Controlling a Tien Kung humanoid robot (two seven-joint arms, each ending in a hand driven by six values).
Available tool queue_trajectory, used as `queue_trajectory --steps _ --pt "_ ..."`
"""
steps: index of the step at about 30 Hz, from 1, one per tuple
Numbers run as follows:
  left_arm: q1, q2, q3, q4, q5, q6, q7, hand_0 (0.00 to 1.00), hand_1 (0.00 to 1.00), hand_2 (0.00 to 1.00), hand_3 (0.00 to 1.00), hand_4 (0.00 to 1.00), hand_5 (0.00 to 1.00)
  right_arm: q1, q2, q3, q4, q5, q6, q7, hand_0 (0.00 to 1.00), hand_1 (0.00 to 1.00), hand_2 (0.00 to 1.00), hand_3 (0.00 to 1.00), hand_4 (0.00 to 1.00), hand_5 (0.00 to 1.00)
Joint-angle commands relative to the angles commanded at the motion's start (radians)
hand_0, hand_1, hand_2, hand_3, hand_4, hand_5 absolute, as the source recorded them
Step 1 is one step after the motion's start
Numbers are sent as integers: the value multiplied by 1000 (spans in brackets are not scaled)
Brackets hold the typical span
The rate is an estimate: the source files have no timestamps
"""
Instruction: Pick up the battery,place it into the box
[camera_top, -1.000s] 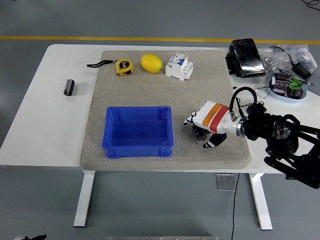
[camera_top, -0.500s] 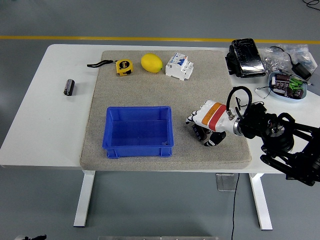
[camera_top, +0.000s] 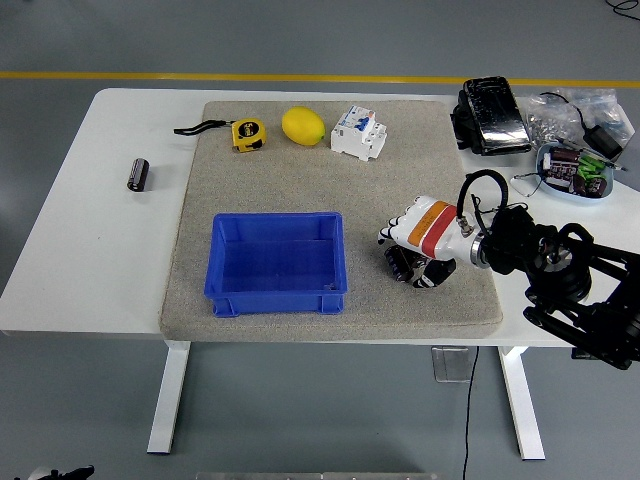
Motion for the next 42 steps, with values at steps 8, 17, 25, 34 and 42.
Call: queue_trajectory --steps 8,17,25,34,42 --pt "1 1 -6 1 6 -1 2 715 681 740 601 615 483 0 -1 -8 26 12 -4 -4 129 263 620 690 988 295" --pt "-1 0 3 0 -2 1 -1 715 681 741 600 615 483 3 10 -12 4 21 -27 -9 122 253 581 630 936 282" --pt "-1 -1 3 -1 -2 0 -1 715 680 740 600 615 483 1 19 -17 -12 21 -29 -10 118 249 571 612 922 278" --pt "-3 0 2 -2 1 -1 1 715 681 741 600 615 483 -1 21 -22 -13 17 -50 -8 106 240 540 557 868 257" --pt "-4 1 0 -2 3 -1 1 715 681 740 601 615 483 0 21 -21 -12 5 -67 -11 97 230 516 524 832 246"
